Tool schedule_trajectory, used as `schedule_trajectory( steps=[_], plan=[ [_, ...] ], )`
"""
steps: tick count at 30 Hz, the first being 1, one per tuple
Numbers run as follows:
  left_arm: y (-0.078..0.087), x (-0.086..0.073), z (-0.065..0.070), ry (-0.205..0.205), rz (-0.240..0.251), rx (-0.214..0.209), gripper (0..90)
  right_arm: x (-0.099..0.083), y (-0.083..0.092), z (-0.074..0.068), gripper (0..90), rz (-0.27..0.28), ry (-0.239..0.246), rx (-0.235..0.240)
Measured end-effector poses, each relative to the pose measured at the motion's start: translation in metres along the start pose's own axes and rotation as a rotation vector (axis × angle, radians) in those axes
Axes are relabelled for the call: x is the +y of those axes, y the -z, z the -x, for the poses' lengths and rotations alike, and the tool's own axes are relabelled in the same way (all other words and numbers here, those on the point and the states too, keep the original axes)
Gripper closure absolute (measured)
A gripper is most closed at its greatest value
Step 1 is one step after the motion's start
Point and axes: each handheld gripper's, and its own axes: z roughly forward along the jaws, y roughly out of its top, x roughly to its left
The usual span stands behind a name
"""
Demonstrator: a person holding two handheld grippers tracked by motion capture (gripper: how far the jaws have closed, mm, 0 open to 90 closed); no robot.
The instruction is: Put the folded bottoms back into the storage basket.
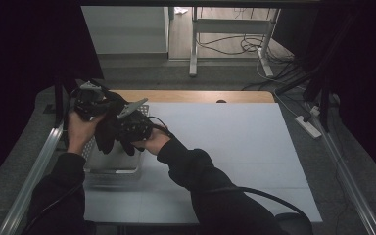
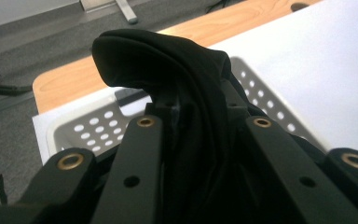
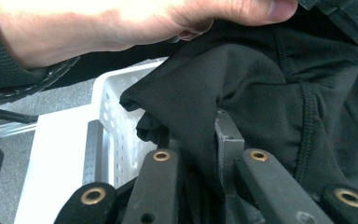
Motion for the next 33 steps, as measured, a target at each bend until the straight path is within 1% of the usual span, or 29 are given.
schedule_trajectory(
  steps=[5,6,7,8,9,10,11,12,13,17,21,23,26,28,29,31,33],
  plan=[
    [-0.009,-0.008,-0.001,0.009,-0.021,0.015,74.8,-0.006,-0.008,-0.002,81.0,-0.008,0.001,-0.010],
    [-0.011,-0.009,-0.001,0.012,-0.030,0.027,73.4,-0.007,-0.010,-0.003,80.3,-0.007,0.001,-0.015],
    [-0.013,-0.010,-0.001,0.013,-0.038,0.053,69.9,-0.007,-0.011,-0.003,78.1,-0.004,0.003,-0.021],
    [-0.014,-0.011,-0.001,0.010,-0.043,0.080,64.7,-0.008,-0.012,-0.003,74.1,0.001,-0.009,-0.024],
    [-0.014,-0.012,-0.002,0.008,-0.040,0.091,57.7,-0.008,-0.012,-0.003,68.9,0.008,-0.018,-0.026],
    [-0.013,-0.012,-0.002,0.010,-0.032,0.101,53.9,-0.008,-0.011,-0.003,66.0,0.012,-0.017,-0.036],
    [-0.012,-0.012,-0.003,0.015,-0.026,0.101,50.5,-0.008,-0.010,-0.002,63.2,0.020,-0.017,-0.047],
    [-0.011,-0.012,-0.004,0.027,-0.021,0.098,46.7,-0.007,-0.008,-0.001,60.1,0.025,-0.024,-0.053],
    [-0.010,-0.011,-0.005,0.029,-0.019,0.101,42.2,-0.007,-0.005,0.001,55.9,0.027,-0.033,-0.055],
    [-0.009,-0.012,-0.006,0.046,-0.024,0.075,33.0,-0.006,0.002,0.004,46.8,0.013,-0.033,-0.070],
    [-0.010,-0.016,-0.003,0.059,-0.028,0.041,26.1,-0.009,0.007,0.006,41.3,-0.009,-0.024,-0.074],
    [-0.012,-0.018,-0.003,0.078,-0.040,0.013,19.7,-0.011,0.009,0.006,39.6,-0.019,-0.020,-0.075],
    [-0.013,-0.021,0.000,0.085,-0.039,-0.013,16.5,-0.013,0.013,0.006,35.2,-0.029,-0.025,-0.074],
    [-0.011,-0.023,0.002,0.091,-0.033,-0.037,16.8,-0.015,0.016,0.006,31.1,-0.028,-0.027,-0.075],
    [-0.011,-0.024,0.003,0.093,-0.029,-0.043,17.8,-0.016,0.018,0.007,27.9,-0.029,-0.028,-0.074],
    [-0.010,-0.025,0.005,0.094,-0.030,-0.056,17.5,-0.017,0.020,0.007,25.0,-0.036,-0.029,-0.070],
    [-0.009,-0.027,0.007,0.098,-0.031,-0.067,15.2,-0.020,0.022,0.008,22.1,-0.044,-0.033,-0.062]
  ],
)
